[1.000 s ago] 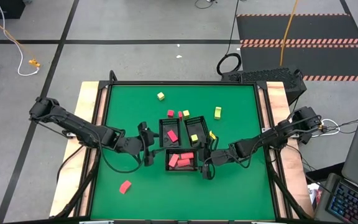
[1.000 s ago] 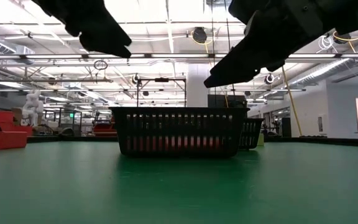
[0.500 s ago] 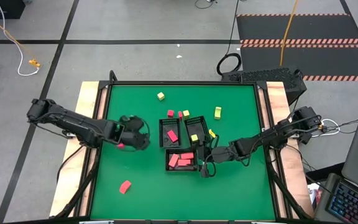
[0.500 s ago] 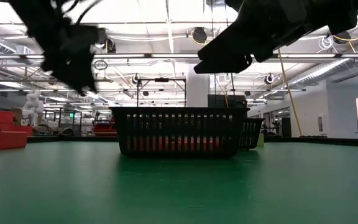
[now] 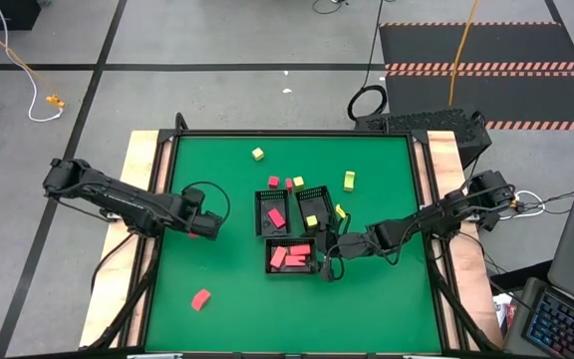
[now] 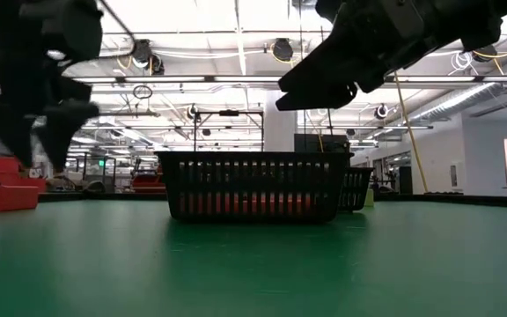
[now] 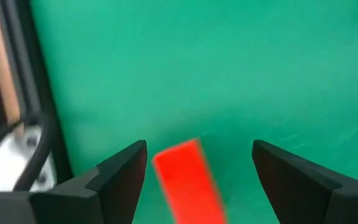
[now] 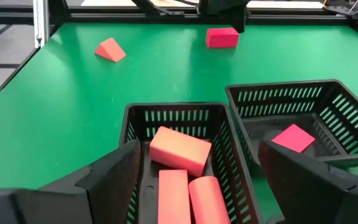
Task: Sort & place blocks by color
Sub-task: Put the red block into the top left black bin
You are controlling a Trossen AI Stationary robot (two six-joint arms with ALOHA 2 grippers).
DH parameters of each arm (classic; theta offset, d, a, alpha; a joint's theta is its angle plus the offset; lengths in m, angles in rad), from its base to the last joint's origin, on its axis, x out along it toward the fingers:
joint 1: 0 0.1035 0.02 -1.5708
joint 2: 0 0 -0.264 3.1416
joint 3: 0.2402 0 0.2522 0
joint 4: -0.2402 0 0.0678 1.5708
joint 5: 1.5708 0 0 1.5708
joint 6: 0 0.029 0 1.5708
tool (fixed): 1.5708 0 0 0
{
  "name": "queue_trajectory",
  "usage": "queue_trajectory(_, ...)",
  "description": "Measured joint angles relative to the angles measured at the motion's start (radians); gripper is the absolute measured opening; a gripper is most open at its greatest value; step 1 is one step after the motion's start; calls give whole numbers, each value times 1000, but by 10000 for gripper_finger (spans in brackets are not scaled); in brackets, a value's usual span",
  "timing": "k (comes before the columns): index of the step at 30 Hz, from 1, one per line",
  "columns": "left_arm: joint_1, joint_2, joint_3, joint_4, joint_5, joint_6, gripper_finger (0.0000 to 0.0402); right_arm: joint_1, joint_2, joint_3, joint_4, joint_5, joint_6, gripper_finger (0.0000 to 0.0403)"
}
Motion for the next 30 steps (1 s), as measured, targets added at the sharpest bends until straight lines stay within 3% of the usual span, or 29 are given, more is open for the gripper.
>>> queue_trajectory(3,0,1,-50,13,69,-41,291,0,0,0,-2,-1,-7,320)
queue_trajectory(12,0,0,-121,137,123,-48,285,-14,0,0,-3,0,-45,320)
queue_trajectory(18,-3,-1,-169,220,139,-34,204,-33,0,0,-3,0,-45,320)
queue_trajectory(22,-3,0,-159,282,124,48,129,-35,0,0,-3,1,-45,320)
queue_trajectory(30,18,1,-84,526,107,389,130,-35,-1,0,-2,7,-45,320)
